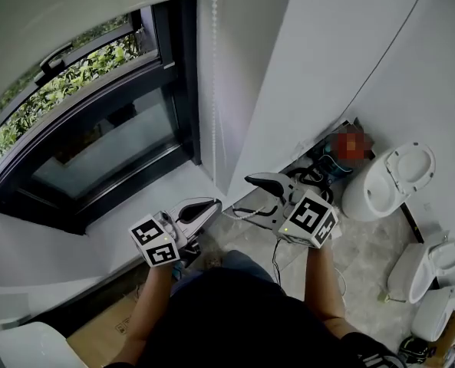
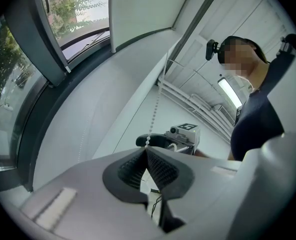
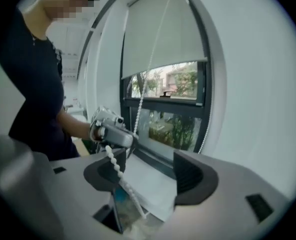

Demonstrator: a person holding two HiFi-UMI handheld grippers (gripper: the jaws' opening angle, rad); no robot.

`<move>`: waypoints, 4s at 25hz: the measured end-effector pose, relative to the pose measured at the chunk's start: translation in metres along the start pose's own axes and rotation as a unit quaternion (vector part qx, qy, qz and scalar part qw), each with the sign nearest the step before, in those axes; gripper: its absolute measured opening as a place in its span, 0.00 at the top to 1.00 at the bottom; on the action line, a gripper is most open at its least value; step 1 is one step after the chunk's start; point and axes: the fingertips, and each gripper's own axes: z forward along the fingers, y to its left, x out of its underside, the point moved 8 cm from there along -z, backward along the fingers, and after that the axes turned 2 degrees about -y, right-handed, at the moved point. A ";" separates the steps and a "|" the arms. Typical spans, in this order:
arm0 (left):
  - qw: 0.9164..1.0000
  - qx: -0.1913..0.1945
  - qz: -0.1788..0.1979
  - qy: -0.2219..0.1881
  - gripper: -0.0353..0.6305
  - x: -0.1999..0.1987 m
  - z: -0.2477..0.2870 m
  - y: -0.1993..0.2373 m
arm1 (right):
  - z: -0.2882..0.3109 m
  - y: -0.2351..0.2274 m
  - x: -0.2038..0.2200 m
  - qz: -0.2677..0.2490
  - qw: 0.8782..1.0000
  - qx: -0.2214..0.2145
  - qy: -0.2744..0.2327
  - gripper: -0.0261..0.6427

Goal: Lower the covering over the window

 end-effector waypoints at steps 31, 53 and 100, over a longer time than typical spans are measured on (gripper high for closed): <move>1.000 0.006 -0.002 0.009 0.93 0.001 -0.012 0.002 | 0.009 -0.012 -0.133 0.047 0.962 -0.079 -0.258 0.94; 0.996 -0.021 -0.005 0.082 0.93 0.033 -0.045 0.008 | 0.054 -0.008 -0.099 0.090 0.976 -0.114 -0.162 0.94; 0.991 -0.116 -0.012 0.058 0.93 0.062 -0.001 -0.030 | 0.043 -0.017 0.018 0.109 0.982 -0.145 -0.059 0.94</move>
